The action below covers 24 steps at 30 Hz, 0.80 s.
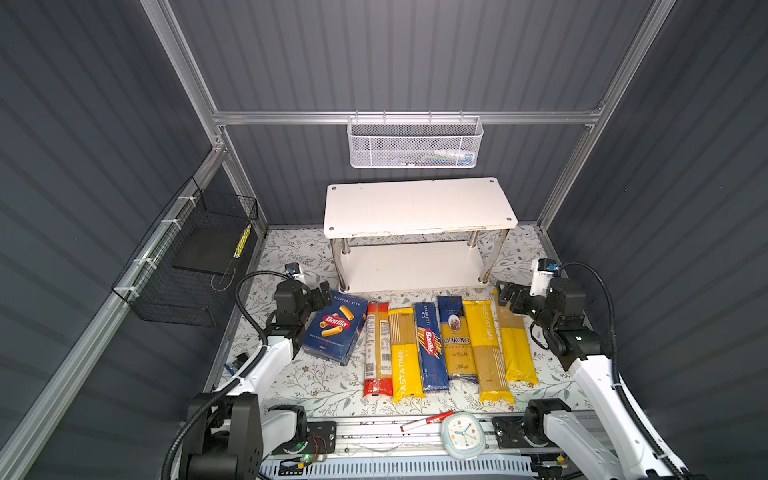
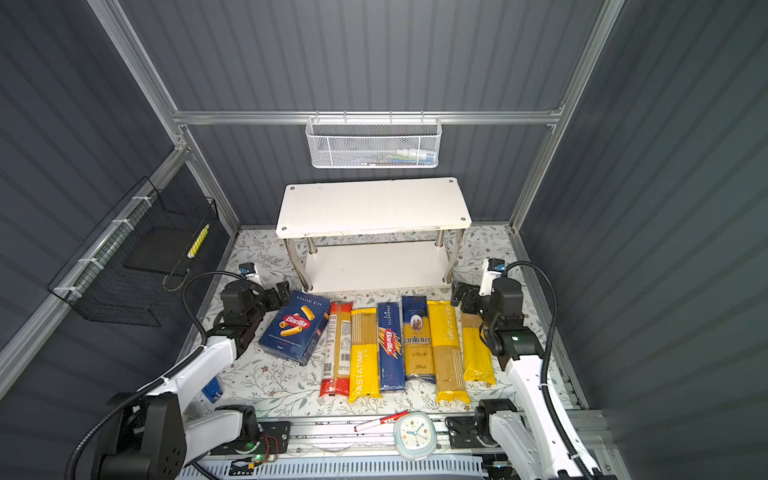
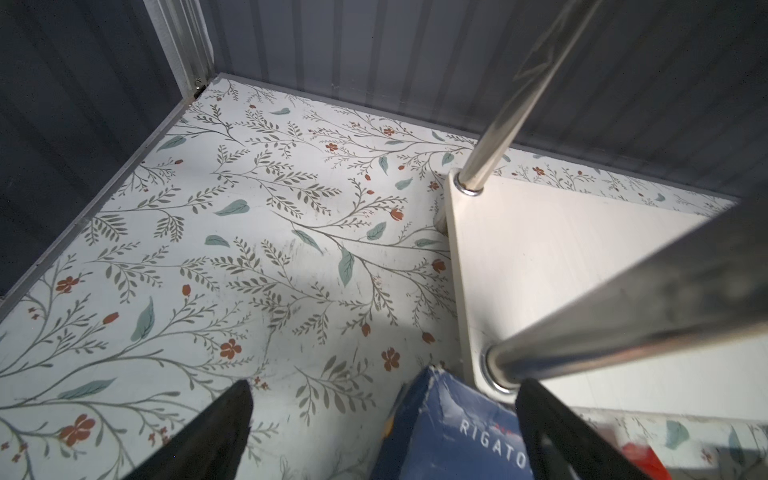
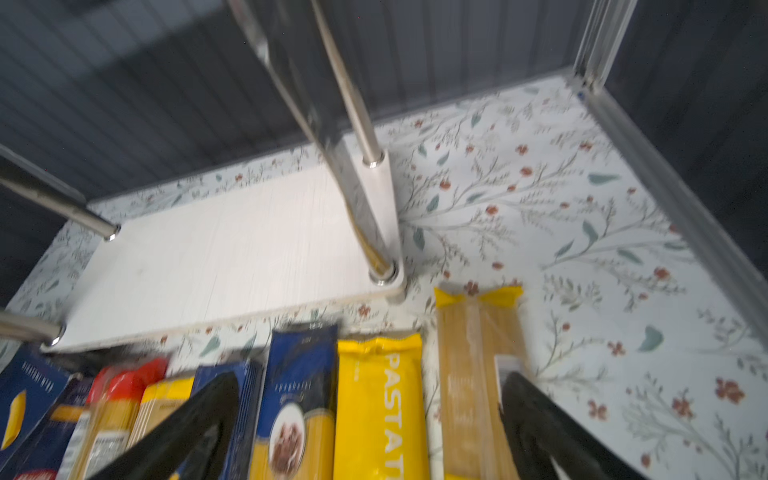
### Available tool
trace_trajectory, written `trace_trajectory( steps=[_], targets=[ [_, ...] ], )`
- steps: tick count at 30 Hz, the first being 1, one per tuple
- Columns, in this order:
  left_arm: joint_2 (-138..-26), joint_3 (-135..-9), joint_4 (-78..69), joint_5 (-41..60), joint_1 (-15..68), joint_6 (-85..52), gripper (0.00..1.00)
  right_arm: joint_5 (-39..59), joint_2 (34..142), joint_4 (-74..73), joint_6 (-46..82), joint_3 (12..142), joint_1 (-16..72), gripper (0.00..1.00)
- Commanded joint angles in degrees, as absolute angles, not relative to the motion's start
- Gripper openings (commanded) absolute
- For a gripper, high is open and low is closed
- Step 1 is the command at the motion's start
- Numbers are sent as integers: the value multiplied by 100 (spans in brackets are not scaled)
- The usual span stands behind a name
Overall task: Place and organize the pasta boxes and bags onto the shelf
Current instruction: 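Move the left gripper over the rigatoni box while the right lowers toward yellow bags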
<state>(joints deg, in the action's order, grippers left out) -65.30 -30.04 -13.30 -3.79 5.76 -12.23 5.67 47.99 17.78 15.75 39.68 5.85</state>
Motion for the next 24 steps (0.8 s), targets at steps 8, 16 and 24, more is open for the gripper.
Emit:
trace_trajectory(
  steps=[8, 16, 24],
  targets=[
    [-5851, -2433, -1290, -440, 835, -923, 100, -152, 4956, 3960, 2843, 4286, 2543, 99],
    [-6114, -2365, -1640, -190, 905, -643, 100, -477, 5354, 4148, 3355, 4048, 2653, 99],
    [-6282, -2575, -1281, -191, 914, -605, 100, -463, 5788, 3907, 3389, 3875, 2518, 99]
  ],
)
